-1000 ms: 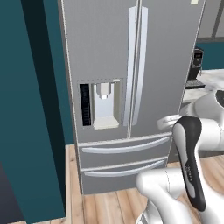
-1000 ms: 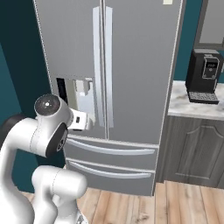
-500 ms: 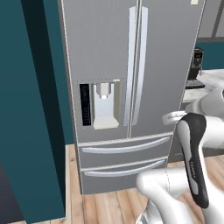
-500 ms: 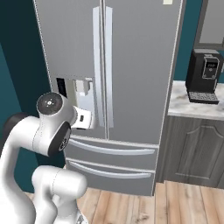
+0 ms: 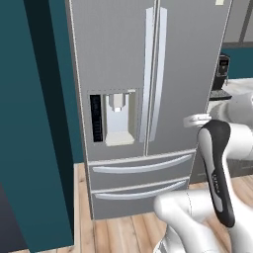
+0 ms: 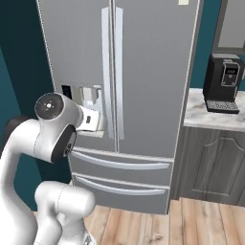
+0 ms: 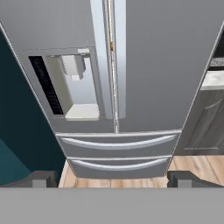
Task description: Retrieve the apple and peach from the fridge and place them into the bowl on the dining table.
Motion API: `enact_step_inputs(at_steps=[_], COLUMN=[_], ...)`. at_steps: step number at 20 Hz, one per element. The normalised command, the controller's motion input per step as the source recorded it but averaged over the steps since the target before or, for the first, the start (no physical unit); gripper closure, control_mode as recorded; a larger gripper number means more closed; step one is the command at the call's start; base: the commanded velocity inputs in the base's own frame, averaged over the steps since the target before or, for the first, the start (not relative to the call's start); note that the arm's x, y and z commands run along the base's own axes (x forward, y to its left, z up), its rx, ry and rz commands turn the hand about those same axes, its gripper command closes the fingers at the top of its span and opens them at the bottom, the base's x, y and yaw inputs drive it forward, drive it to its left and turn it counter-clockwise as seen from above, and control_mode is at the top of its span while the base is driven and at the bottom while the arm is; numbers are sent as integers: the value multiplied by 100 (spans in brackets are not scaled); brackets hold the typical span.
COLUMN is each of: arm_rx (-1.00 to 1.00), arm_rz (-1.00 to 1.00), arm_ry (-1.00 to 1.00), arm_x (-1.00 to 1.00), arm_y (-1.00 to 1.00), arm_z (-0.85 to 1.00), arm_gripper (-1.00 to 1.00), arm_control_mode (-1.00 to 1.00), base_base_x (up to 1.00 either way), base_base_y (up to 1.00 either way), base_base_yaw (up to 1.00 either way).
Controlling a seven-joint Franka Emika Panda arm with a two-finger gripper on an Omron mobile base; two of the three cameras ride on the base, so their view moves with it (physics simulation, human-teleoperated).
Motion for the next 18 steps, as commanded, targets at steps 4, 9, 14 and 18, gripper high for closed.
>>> enact_step_inputs(at_steps=[4,9,14,18], arm_rx=[0,0,0,0], arm_rz=[-5,-6,-3,0], arm_ry=[-1,0,0,0], arm_x=[56,64,59,69], arm_y=[0,-3,-13,-3], arm_z=[5,0,0,0], arm_gripper=[-100,-100,-100,-100], arm_control_mode=[-100,-100,-100,-100], base_base_x=[0,0,0,0], base_base_y=[0,0,0,0], base_base_yaw=[0,0,0,0])
